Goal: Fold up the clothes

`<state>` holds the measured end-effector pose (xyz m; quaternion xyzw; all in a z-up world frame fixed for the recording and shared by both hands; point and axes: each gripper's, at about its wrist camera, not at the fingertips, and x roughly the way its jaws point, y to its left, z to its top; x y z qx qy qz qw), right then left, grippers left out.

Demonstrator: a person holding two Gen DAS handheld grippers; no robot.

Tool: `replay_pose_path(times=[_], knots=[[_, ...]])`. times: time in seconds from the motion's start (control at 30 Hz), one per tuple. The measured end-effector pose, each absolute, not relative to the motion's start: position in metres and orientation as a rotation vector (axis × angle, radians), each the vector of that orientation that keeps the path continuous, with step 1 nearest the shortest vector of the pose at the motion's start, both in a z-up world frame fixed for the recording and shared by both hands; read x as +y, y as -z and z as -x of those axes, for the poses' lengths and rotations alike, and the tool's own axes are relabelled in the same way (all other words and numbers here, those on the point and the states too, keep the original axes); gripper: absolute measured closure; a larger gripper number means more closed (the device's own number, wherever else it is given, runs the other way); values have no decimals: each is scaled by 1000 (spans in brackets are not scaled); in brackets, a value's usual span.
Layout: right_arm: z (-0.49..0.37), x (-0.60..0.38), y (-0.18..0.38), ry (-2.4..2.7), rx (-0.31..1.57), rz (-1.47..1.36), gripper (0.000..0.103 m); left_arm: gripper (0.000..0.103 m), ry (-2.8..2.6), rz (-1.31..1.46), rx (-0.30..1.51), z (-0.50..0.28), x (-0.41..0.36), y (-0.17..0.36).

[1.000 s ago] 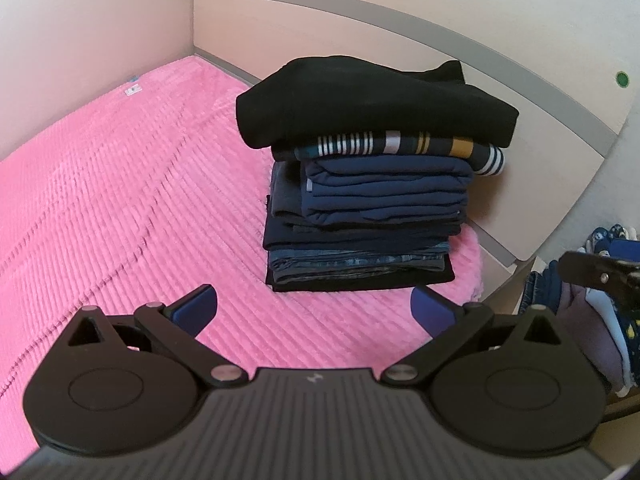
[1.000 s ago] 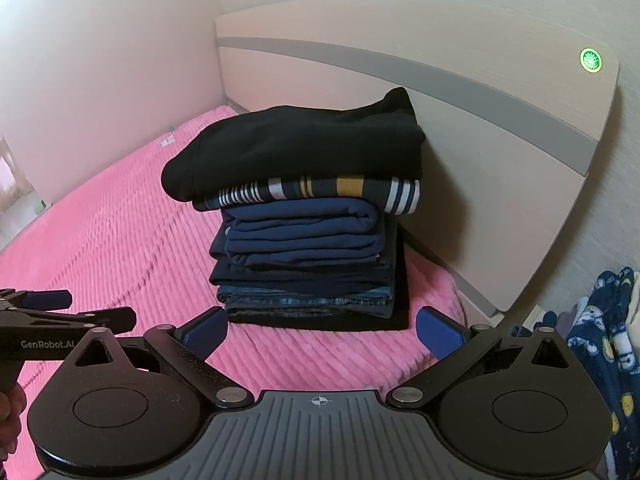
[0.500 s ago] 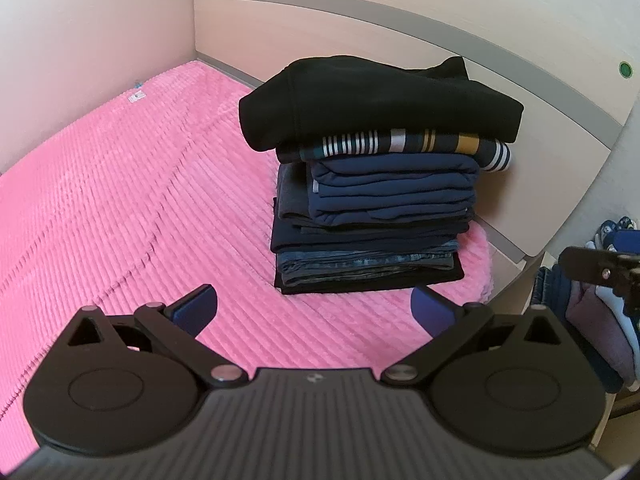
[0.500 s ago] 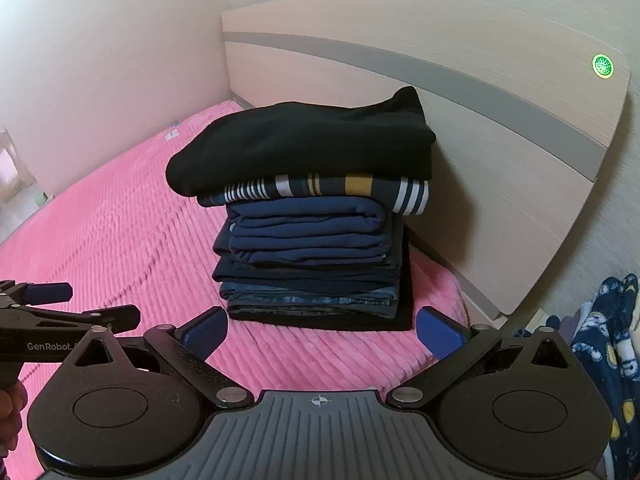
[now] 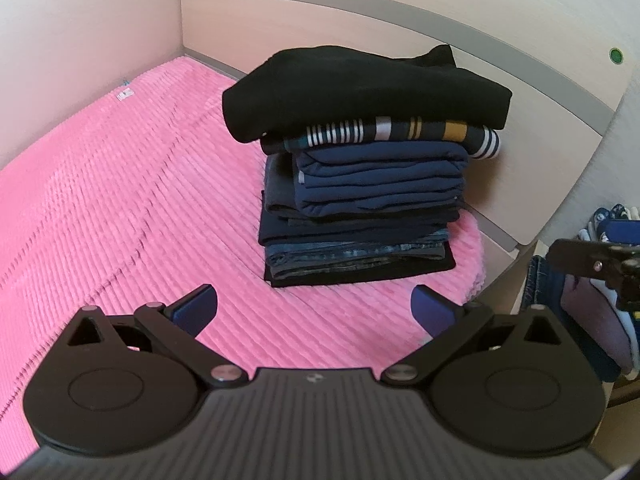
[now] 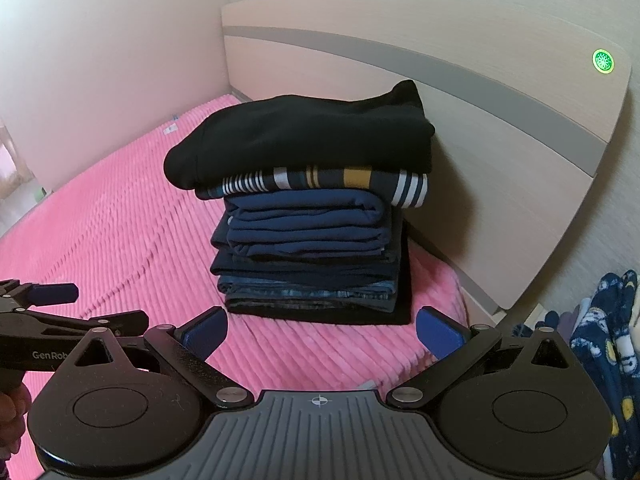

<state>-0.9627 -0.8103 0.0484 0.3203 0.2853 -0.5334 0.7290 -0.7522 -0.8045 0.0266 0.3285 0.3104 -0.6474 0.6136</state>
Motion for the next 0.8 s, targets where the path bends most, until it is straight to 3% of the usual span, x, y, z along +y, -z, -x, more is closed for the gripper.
replay_pose_path(times=[0.8], knots=[[970, -813, -45, 1180, 670, -702, 0, 1, 1525, -785, 685, 773, -808, -22]])
